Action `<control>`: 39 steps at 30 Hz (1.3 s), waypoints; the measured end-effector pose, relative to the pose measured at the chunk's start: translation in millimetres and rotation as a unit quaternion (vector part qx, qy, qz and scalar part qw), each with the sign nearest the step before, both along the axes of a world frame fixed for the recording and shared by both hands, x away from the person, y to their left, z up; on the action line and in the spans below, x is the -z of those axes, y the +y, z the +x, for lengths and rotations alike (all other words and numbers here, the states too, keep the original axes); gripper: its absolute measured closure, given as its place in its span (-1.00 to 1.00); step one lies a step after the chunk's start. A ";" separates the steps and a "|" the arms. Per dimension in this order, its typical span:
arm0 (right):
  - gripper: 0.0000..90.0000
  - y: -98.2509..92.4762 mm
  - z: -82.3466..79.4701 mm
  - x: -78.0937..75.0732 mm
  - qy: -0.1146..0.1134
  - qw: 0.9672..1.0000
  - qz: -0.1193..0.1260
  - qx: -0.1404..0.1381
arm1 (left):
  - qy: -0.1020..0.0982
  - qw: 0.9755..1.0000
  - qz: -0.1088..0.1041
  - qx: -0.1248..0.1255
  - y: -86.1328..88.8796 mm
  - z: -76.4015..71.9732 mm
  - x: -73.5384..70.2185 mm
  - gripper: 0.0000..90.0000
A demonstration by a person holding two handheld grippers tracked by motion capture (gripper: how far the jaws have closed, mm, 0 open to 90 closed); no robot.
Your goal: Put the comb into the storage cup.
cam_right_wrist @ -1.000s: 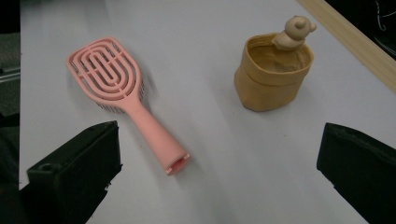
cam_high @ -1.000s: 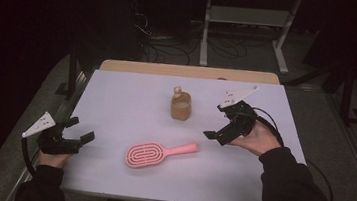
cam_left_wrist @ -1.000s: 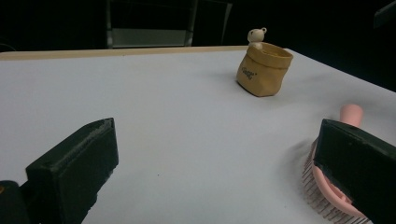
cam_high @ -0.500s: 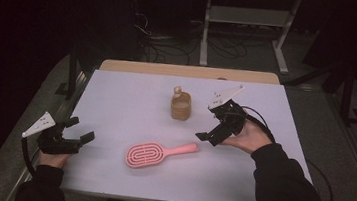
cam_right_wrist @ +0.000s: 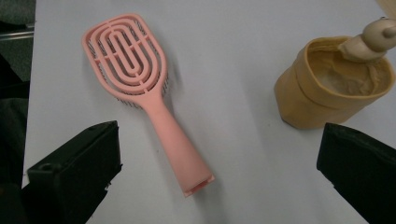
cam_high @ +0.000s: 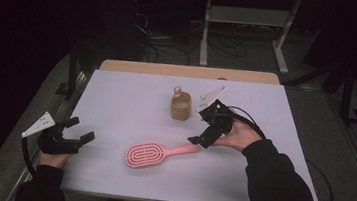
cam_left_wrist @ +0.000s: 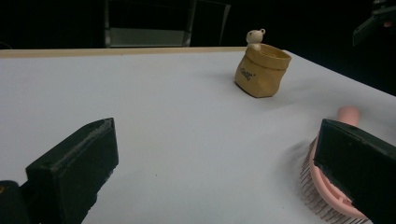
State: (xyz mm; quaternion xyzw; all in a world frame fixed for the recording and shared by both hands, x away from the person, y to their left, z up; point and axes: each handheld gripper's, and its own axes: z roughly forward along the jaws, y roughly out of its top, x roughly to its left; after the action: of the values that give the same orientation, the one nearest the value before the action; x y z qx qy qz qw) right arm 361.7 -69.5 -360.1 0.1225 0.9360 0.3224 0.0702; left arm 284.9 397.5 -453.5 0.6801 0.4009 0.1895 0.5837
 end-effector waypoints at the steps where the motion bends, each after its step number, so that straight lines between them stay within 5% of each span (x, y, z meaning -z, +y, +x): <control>1: -1.00 0.0 0.0 0.0 0.000 1.000 0.000 0.000 | 0.000 1.000 0.000 0.000 0.0 0.0 0.0 -1.00; 39: -1.00 46.9 8.6 40.5 0.025 0.994 -0.071 -0.074 | 0.001 1.000 0.000 0.005 0.0 0.9 0.2 -1.00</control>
State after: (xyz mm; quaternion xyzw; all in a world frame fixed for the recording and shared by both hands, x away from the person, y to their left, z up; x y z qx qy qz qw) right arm 370.3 -22.5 -400.6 0.0553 0.9645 0.2563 0.0315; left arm 285.8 397.5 -453.7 0.6819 0.3984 0.1862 0.5845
